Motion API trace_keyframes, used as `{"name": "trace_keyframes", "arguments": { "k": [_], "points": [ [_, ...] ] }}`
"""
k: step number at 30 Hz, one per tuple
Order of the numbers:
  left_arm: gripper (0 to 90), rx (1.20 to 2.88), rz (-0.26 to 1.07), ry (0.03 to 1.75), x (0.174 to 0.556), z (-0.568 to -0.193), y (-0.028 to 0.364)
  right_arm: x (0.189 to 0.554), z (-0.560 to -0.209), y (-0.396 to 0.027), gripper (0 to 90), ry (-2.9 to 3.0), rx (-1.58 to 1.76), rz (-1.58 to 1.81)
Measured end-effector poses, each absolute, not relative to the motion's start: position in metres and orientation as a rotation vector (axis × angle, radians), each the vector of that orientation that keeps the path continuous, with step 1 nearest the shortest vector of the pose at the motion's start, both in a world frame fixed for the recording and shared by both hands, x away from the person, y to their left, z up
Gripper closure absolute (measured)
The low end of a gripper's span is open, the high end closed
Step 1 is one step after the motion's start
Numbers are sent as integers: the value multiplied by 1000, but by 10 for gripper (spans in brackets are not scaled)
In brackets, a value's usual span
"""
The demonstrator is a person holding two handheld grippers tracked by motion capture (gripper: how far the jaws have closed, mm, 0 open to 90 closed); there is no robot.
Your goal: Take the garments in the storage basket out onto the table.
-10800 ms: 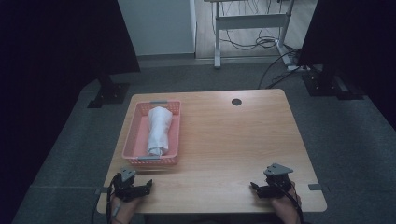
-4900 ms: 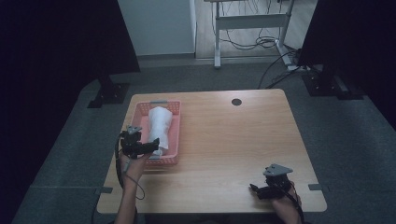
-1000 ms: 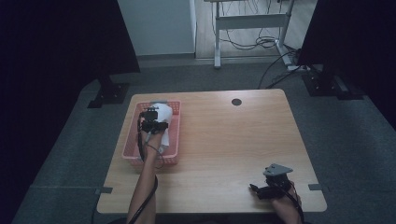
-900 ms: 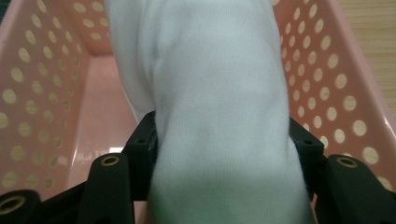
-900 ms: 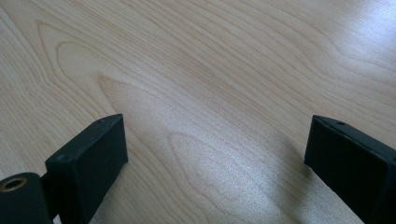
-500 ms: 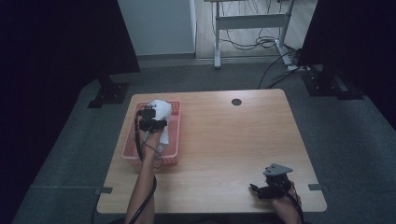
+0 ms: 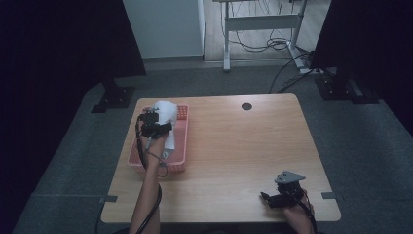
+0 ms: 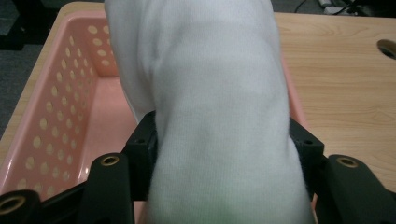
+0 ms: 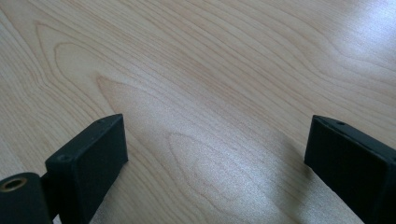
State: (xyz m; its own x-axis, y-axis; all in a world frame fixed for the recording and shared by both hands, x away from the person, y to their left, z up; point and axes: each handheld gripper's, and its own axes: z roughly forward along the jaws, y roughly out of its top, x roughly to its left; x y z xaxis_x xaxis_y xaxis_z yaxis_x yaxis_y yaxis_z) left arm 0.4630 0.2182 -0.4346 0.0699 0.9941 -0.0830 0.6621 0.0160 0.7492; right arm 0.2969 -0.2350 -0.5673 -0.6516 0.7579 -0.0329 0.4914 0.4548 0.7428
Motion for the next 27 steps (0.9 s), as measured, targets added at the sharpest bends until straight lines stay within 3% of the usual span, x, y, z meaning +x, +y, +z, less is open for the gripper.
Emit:
{"name": "trace_keyframes", "arguments": {
  "k": [27],
  "points": [
    [417,1693,653,1562,443,-411,173,297,-567,-235,54,2374,1030,1037]
  ]
}}
